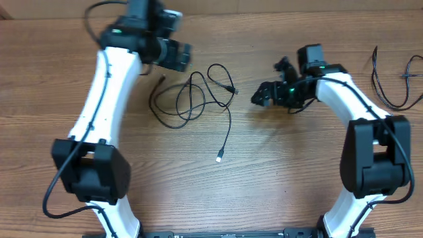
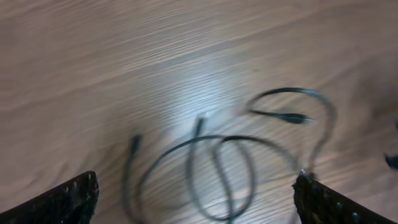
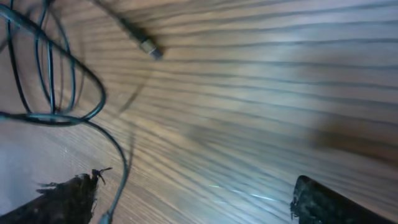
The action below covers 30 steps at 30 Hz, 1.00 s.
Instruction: Untangle cables
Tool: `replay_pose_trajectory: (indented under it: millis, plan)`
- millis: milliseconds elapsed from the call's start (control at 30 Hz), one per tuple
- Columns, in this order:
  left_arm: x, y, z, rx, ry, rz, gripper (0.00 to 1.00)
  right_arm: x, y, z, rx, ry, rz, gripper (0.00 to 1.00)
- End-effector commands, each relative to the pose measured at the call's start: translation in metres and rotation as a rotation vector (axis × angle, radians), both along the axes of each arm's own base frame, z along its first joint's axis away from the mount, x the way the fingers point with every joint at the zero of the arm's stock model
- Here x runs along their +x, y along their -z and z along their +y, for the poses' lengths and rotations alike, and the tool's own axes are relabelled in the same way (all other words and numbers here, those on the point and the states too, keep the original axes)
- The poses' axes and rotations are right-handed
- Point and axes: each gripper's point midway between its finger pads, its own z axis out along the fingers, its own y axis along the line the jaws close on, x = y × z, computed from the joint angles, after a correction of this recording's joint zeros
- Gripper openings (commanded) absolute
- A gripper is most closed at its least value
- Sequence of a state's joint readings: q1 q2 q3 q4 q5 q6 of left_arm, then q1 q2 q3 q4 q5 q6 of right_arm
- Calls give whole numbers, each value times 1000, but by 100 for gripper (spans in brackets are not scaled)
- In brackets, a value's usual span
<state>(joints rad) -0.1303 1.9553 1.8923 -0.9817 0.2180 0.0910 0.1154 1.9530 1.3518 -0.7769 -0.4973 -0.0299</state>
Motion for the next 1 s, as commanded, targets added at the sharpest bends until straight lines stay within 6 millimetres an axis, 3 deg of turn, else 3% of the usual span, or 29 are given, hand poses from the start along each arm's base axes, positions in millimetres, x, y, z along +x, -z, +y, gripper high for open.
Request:
replay_pose_trajectory:
  millis: [0, 167, 333, 433, 533, 700, 833, 967]
  plan:
    - [3, -7, 20, -58, -72, 10, 100, -3, -8, 19, -13, -52, -41, 100]
    - [4, -5, 40, -53, -113, 19, 100, -6, -9, 34, -5, -89, -54, 100]
    - [4, -5, 41, -49, -116, 17, 100, -9, -10, 43, 5, -110, -56, 100]
    - [4, -5, 41, -50, -116, 17, 100, 1, -14, 37, -37, -96, -87, 100]
    - [4, -5, 41, -50, -116, 17, 100, 14, -30, 30, -97, -121, -155, 100]
    - [4, -5, 41, -49, -116, 17, 100, 26, -76, 33, -121, -159, -255, 100]
    - [4, -5, 41, -49, -116, 17, 100, 19, -101, 54, -117, -243, -322, 100]
    - [4, -5, 41, -49, -116, 17, 100, 2, -103, 86, -115, -361, -352, 100]
